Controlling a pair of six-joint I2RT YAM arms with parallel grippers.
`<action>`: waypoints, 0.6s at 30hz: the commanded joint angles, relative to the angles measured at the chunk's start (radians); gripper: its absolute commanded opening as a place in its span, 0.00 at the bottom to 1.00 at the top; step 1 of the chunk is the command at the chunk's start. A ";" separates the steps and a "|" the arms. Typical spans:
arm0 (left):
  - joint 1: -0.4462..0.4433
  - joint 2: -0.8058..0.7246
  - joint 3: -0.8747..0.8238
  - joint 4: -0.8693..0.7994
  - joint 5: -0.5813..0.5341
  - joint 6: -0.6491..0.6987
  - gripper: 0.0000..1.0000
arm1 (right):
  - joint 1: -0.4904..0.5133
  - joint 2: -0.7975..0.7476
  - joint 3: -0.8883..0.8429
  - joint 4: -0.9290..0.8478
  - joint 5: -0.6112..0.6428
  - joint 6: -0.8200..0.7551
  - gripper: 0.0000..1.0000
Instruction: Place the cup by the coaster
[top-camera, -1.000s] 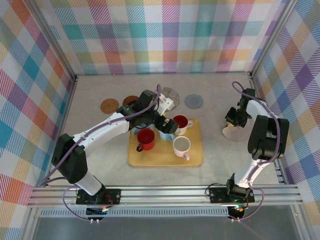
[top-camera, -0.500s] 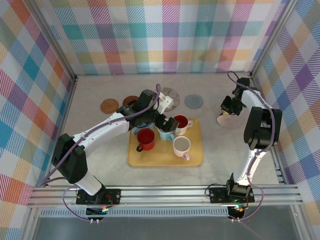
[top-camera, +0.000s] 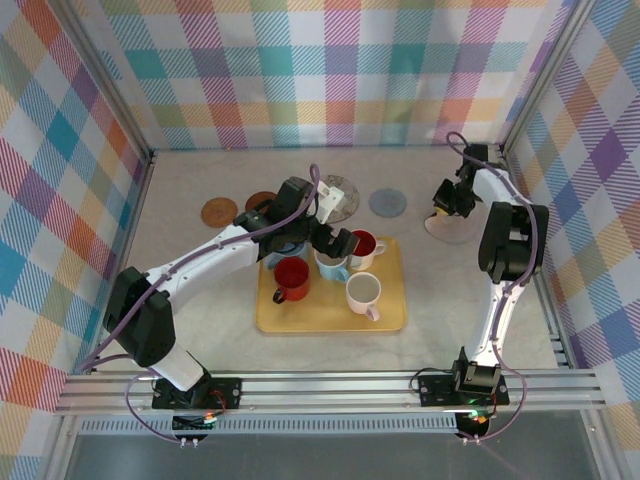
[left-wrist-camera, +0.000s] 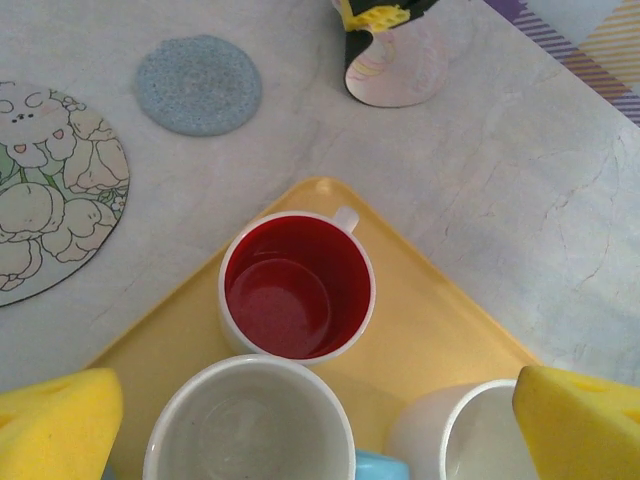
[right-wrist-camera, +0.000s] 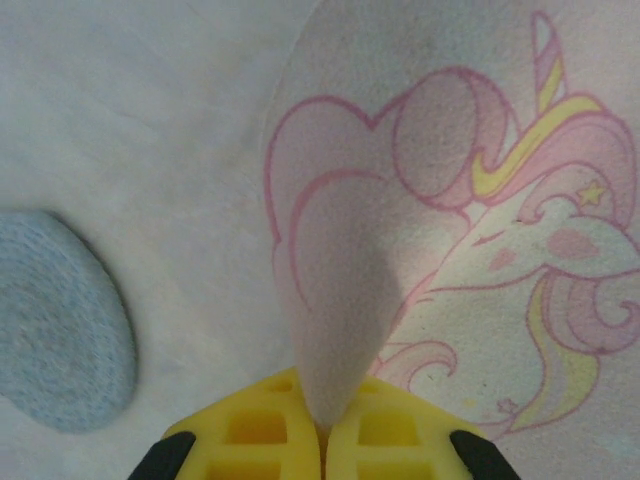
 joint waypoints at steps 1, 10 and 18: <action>-0.002 0.025 0.029 0.019 -0.012 -0.010 1.00 | 0.012 0.037 0.071 -0.010 -0.027 0.009 0.00; 0.003 0.040 0.026 0.020 -0.013 -0.031 1.00 | 0.033 0.122 0.171 -0.007 -0.045 0.046 0.00; 0.014 0.064 0.041 0.020 -0.007 -0.030 1.00 | 0.053 0.188 0.250 -0.020 -0.050 0.068 0.00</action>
